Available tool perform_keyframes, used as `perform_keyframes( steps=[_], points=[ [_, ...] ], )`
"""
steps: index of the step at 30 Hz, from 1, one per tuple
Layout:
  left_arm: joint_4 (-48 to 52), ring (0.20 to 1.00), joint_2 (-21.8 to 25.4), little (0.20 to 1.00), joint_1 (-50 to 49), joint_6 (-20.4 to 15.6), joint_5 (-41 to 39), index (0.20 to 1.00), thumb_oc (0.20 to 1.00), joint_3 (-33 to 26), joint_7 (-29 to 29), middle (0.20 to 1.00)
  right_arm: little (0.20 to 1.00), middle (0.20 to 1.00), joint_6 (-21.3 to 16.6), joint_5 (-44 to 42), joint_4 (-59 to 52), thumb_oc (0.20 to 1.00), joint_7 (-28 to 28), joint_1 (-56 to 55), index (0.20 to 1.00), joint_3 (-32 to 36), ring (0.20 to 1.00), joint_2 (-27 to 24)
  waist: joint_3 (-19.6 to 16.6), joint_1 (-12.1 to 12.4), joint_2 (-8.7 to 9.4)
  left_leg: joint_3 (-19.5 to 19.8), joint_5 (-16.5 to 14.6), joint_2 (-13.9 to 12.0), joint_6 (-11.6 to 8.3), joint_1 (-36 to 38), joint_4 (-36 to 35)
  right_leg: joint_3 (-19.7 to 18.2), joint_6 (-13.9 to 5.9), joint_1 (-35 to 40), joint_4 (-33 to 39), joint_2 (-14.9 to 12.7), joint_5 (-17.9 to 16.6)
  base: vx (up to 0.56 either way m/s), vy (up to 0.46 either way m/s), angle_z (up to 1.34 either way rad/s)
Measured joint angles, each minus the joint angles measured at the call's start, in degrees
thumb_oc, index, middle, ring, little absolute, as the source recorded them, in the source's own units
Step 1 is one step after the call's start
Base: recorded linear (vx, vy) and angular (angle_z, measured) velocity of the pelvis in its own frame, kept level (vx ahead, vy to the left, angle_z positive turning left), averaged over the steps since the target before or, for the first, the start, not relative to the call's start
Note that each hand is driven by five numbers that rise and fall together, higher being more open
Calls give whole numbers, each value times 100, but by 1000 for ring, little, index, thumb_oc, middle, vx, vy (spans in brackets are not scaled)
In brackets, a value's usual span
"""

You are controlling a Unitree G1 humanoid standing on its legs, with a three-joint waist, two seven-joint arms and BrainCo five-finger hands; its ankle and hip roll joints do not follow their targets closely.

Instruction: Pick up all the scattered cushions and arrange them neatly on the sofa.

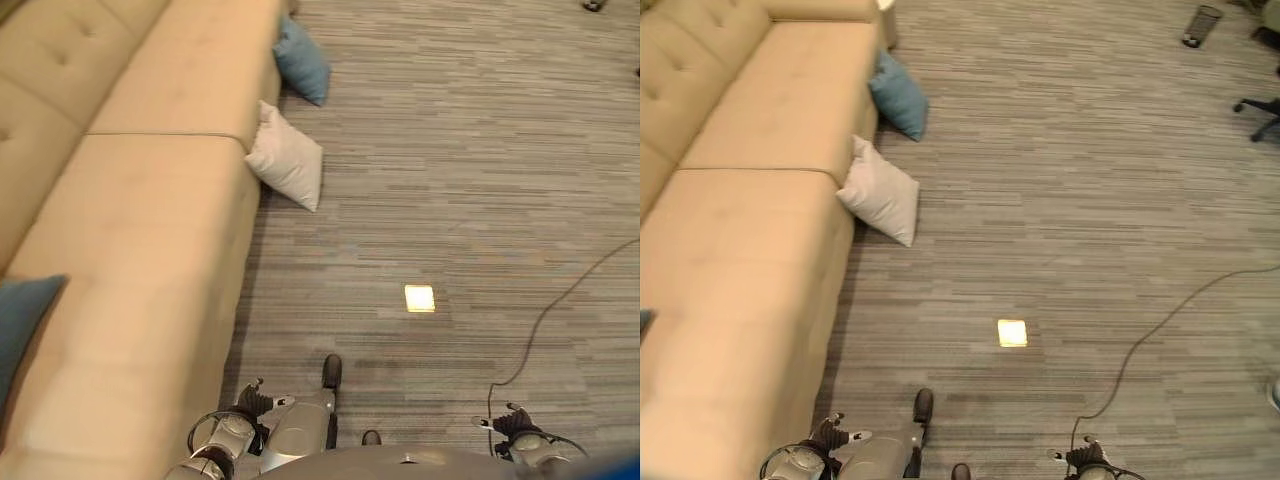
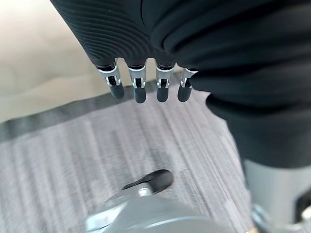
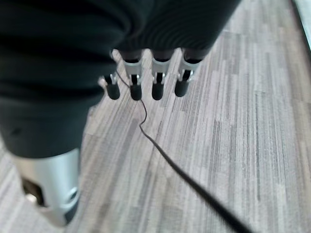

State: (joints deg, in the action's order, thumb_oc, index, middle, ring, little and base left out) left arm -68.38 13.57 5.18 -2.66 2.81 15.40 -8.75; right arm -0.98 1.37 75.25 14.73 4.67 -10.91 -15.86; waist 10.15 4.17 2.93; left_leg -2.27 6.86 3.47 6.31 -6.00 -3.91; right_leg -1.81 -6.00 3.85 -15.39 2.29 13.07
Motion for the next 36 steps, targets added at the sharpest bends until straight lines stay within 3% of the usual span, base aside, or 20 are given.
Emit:
perform_keyframes(
  steps=[1,3,4,6,7,10,11,12,13,15,16,18,20,24,27,30,31,32,34,36],
  points=[
    [39,1000,52,1000,25,-2,0,1000,1000,44,1,1000,1000,1000,-1,0,-116,1000,-1,-9,1000,1,1000,-7,-21,-23,4,-83,-104,62,-17,123,9,219,-300,-619,-1450,-157,171,135,78,-22],
    [247,1000,81,1000,112,-38,-5,1000,1000,93,-31,1000,1000,1000,16,2,-206,1000,-22,-11,1000,5,1000,-39,-4,-1,-54,-56,-373,168,121,292,82,530,-502,-1442,-2561,-572,181,294,80,-17],
    [234,1000,71,1000,237,-4,-7,1000,1000,200,-34,1000,1000,1000,-3,3,-443,1000,-26,62,1000,29,1000,-84,84,-91,-245,-52,-458,212,210,441,84,1152,-513,-2054,-3061,-1183,114,405,-5,-22],
    [225,1000,62,1000,263,-5,-5,1000,1000,205,-38,1000,1000,1000,-2,3,-486,1000,-39,96,1000,31,1000,-70,124,-121,-346,-50,-563,216,114,590,71,1510,-466,-2148,-2563,-1434,105,386,-114,-7],
    [155,1000,80,1000,222,-8,-2,1000,1000,186,-40,1000,1000,1000,1,4,-557,1000,-49,131,1000,8,1000,-59,106,-153,-444,-77,-872,271,-55,974,10,2155,-264,-2254,-611,-1724,-428,281,-129,-9],
    [115,1000,86,1000,134,-2,0,1000,1000,150,-37,1000,1000,1000,3,3,-583,1000,-40,117,1000,79,1000,-89,74,-240,-338,6,-1126,340,-165,1260,15,2097,-273,-2522,563,-1485,-1346,417,-199,18],
    [65,1000,61,1000,90,-21,7,1000,1000,135,-40,1000,1000,1000,10,3,-525,1000,-40,104,1000,126,1000,-86,59,-314,-326,162,-1326,319,-275,1343,31,1768,-309,-2482,685,-1267,-1463,444,-237,84],
    [-100,1000,29,1000,-2,-19,10,1000,1000,142,-35,1000,1000,1000,17,3,-450,1000,-42,-29,1000,127,1000,-54,-11,-417,-219,281,-1437,325,-269,1560,110,1540,-91,-2234,960,-1037,-1657,399,-428,91],
    [-108,1000,-102,1000,-167,-24,12,1000,1000,143,-37,1000,1000,1000,28,3,-299,1000,-37,-126,1000,168,1000,-129,-77,-415,-324,299,-1545,130,-442,1755,362,1556,522,-1849,1026,-859,-1966,437,-515,97],
    [-91,1000,-128,1000,-132,-36,30,1000,1000,35,-13,1000,1000,1000,5,-12,-166,1000,-35,-88,1000,384,1000,-29,-112,-349,-124,86,-1538,98,-681,604,2987,1692,925,-1388,1242,-820,-1721,224,-345,67],
    [-71,1000,-63,1000,-45,-69,9,1000,1000,35,-46,1000,1000,1000,-3,-22,-112,1000,-17,-81,1000,387,1000,-57,-92,-216,-65,-132,-1216,-108,-828,-183,4567,1688,972,-1134,1476,-744,-1801,207,-275,-2],
    [-64,1000,-65,1000,-179,-37,-24,1000,1000,-73,-38,1000,1000,1000,-94,-26,-311,1000,56,7,1000,339,1000,-138,-113,-114,-97,31,-1293,-367,-849,-755,4991,1586,1299,-888,1530,-459,-1478,205,-214,-31],
    [-34,1000,-67,1000,-35,-39,-53,1000,1000,-7,-39,1000,1000,1000,-101,-37,-290,1000,95,30,1000,321,1000,-131,-59,-51,-78,-51,-1268,-648,-800,-1352,5239,1677,1397,-773,1594,-343,-1368,203,-77,6],
    [134,1000,55,1000,120,-32,3,1000,1000,54,-37,1000,1000,1000,-76,-167,-339,1000,136,76,1000,92,1000,-69,134,-84,123,-59,-1090,-382,-871,-1274,2110,1720,1231,-102,2072,-262,-1284,272,-43,3],
    [134,1000,-30,1000,161,-31,30,1000,1000,69,-31,1000,1000,1000,-52,-181,-124,1000,134,185,1000,-6,1000,-102,272,-125,-34,-20,-291,-102,-954,-1056,104,1678,858,190,2070,-174,-994,282,-5,-4],
    [111,1000,-66,1000,-201,-32,19,1000,1000,-17,-35,1000,1000,1000,-64,-168,-62,1000,128,76,1000,-10,1000,-95,137,23,-168,-19,55,-86,-617,-454,183,1227,721,960,2060,-110,-460,489,95,-78],
    [9,1000,20,1000,-263,-16,20,1000,1000,-21,-30,1000,1000,1000,-63,-148,14,1000,115,-64,1000,-8,1000,-24,-129,12,73,-158,48,164,-333,-289,276,1189,431,972,1669,-422,-178,282,141,-76],
    [9,1000,27,1000,-243,-17,21,1000,1000,-3,-31,1000,1000,1000,-61,-113,12,1000,111,-64,1000,1,1000,-25,-157,27,17,-171,95,141,-169,-155,162,1216,263,685,1001,-473,-11,189,118,-44],
    [-52,1000,71,1000,-81,6,16,1000,1000,19,-10,1000,1000,1000,-41,-4,-3,1000,60,-112,1000,3,1000,-16,-143,7,-50,-171,-165,229,114,264,56,1217,-422,-415,-1854,-859,159,240,149,-19],
    [-51,1000,51,1000,98,-6,15,1000,1000,43,-11,1000,1000,1000,-11,2,-19,1000,53,-101,1000,-11,1000,-45,-58,-55,-205,-56,-418,318,322,529,121,1122,-673,-1587,-3904,-1126,93,307,18,27]
  ],
)
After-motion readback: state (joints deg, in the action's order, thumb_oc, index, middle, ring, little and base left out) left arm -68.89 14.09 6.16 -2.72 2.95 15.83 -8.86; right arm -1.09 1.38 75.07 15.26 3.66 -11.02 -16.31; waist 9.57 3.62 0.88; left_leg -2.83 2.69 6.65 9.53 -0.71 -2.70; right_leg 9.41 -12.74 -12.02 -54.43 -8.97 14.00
